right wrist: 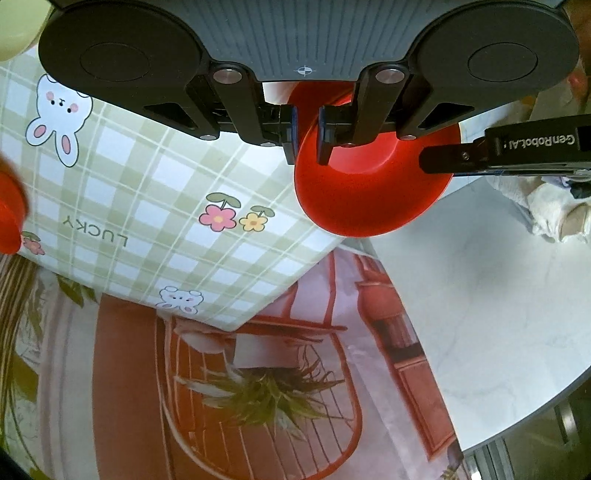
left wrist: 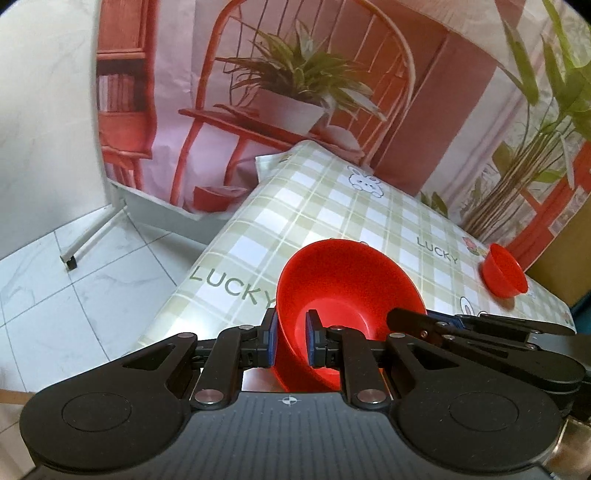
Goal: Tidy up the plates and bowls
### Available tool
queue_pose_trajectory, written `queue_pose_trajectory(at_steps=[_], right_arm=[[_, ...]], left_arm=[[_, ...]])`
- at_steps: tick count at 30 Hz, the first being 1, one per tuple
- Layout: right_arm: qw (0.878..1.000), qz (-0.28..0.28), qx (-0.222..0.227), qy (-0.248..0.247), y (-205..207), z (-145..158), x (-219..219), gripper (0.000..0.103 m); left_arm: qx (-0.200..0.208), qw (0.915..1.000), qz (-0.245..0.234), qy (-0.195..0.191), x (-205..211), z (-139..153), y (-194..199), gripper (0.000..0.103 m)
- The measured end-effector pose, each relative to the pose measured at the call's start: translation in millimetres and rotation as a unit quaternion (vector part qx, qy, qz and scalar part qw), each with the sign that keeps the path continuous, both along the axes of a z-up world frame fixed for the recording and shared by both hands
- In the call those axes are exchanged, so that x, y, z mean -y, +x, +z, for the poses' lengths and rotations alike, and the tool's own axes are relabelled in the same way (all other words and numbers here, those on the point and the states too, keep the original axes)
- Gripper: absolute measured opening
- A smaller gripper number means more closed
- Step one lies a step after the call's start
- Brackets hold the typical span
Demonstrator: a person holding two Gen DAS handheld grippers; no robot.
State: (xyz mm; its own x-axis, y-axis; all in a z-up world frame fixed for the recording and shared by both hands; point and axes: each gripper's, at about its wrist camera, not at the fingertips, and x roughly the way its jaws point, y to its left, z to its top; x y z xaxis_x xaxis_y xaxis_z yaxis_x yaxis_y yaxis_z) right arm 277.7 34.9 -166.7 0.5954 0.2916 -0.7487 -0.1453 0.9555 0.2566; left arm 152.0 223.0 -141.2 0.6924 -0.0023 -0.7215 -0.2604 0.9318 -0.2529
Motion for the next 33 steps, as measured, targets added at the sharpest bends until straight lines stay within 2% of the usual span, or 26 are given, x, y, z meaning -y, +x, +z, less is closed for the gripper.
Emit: queue_pose_trajectory(at_steps=[17,33], right_arm=[[1.0,0.014,-0.005,-0.02,-5,-13,-7,0.009],[0.999,0.022,0.001,-0.039,-7,-16,-9,0.009]], left_arm=[[-0.027,0.9996,0.002,0.002,1,-23,-1,0.017],[-0.035,0.9994,0.007,0.005,1,-28,1,0.017]])
